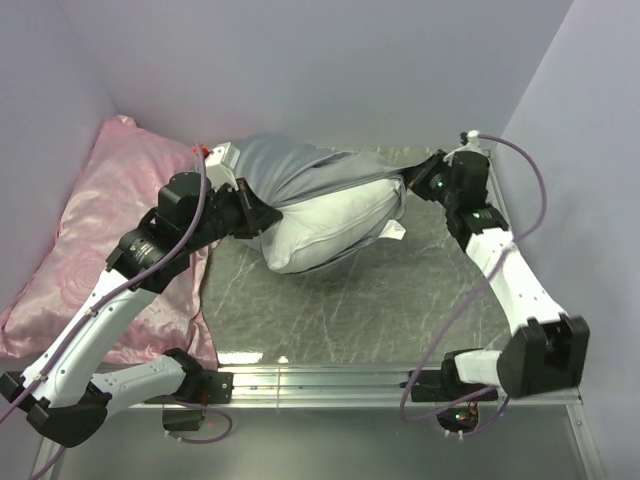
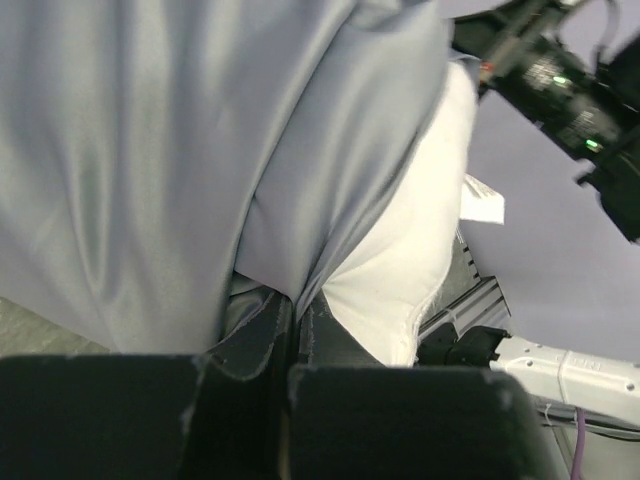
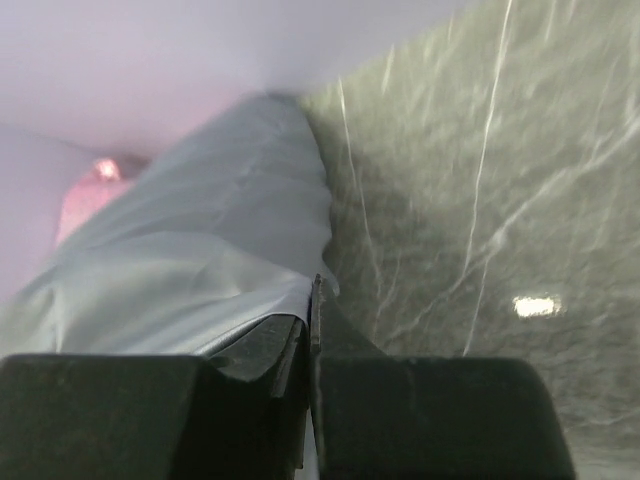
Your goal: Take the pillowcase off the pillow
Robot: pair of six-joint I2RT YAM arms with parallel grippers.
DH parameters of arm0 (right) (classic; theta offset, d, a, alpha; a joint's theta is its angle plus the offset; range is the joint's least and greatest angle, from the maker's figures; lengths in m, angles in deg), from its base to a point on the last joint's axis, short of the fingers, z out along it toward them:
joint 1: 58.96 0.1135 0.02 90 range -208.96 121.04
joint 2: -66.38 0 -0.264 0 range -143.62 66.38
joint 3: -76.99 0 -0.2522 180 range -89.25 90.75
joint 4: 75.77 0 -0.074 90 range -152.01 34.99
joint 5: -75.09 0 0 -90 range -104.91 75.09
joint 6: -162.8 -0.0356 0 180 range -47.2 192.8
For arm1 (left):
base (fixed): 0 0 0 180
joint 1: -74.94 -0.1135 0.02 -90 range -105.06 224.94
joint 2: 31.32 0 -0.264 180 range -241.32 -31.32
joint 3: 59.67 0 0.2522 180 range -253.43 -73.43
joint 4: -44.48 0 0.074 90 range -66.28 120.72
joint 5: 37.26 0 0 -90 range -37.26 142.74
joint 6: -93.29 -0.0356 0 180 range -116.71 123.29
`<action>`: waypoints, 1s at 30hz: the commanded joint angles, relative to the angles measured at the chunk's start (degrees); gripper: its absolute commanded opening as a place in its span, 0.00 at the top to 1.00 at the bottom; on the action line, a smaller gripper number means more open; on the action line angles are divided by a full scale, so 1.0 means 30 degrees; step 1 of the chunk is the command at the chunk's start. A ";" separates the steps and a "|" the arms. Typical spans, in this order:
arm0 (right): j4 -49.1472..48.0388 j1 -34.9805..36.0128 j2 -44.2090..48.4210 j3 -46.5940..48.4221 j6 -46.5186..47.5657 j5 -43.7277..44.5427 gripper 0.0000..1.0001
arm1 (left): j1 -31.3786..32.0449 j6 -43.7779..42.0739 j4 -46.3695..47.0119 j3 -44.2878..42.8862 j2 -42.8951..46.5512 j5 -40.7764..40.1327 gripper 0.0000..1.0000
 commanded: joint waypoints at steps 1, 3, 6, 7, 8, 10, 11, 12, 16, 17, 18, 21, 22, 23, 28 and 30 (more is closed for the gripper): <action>-0.0839 -0.1265 -0.2963 -0.0039 -0.0481 0.3169 0.96 | -0.0425 -0.0326 -0.0264 -0.1369 0.1797 -0.0780 1.00; -0.1427 -0.1264 -0.3730 -0.0215 -0.0980 0.2585 0.97 | -0.0425 -0.0356 -0.0324 -0.1516 0.1826 -0.0808 1.00; -0.2244 -0.1265 -0.4962 -0.0332 -0.1479 0.1529 0.97 | -0.0425 -0.0356 -0.0499 -0.1488 0.1885 -0.0896 1.00; -0.3063 -0.1439 -0.5399 -0.0623 -0.1857 0.0453 0.97 | -0.0425 -0.0356 -0.0383 -0.1429 0.1885 -0.0867 1.00; -0.3448 -0.1614 -0.5549 -0.0828 -0.2150 -0.0051 0.96 | -0.0425 -0.0327 -0.0440 -0.1545 0.1827 -0.0867 1.00; -0.4936 -0.2140 -0.5958 -0.1326 -0.2940 -0.1656 0.96 | -0.0454 -0.0356 -0.0499 -0.1604 0.1768 -0.0867 1.00; -0.5207 -0.2347 -0.6163 -0.1532 -0.3089 -0.2102 0.95 | -0.0426 -0.0356 -0.0615 -0.1692 0.1797 -0.0896 1.00; -0.5239 -0.2436 -0.6397 -0.1447 -0.3149 -0.2426 0.95 | -0.0425 -0.0385 -0.0675 -0.1750 0.1855 -0.0954 1.00; -0.5557 -0.3518 -0.7248 -0.1532 -0.3615 -0.3189 0.96 | -0.0425 -0.0356 -0.0822 -0.2014 0.2089 -0.0750 1.00; -0.5764 -0.3782 -0.7220 -0.1882 -0.3763 -0.3278 0.95 | -0.0425 -0.0356 -0.0822 -0.2073 0.2119 -0.0692 1.00; -0.5940 -0.3871 -0.7191 -0.2030 -0.3823 -0.3278 0.95 | -0.0425 -0.0356 -0.0822 -0.2102 0.2061 -0.0575 1.00; -0.5125 -0.3989 -0.6986 -0.1915 -0.3269 -0.2579 0.94 | -0.0425 -0.0356 -0.0793 -0.2278 0.2002 -0.0370 1.00; -0.5006 -0.4018 -0.6957 -0.1885 -0.3267 -0.2459 0.94 | -0.0425 -0.0327 -0.0792 -0.2307 0.2060 -0.0398 1.00; -0.4946 -0.4048 -0.6927 -0.1943 -0.3296 -0.2400 0.94 | -0.0425 -0.0297 -0.0792 -0.2337 0.2089 -0.0456 1.00; -0.5532 -0.4574 -0.6577 -0.2792 -0.3735 -0.2284 0.95 | -0.0425 -0.0209 -0.1054 -0.2979 0.2412 -0.1100 1.00; -0.5706 -0.5012 -0.6430 -0.3172 -0.3968 -0.2544 0.95 | -0.0425 -0.0122 -0.1202 -0.3156 0.2470 -0.1568 1.00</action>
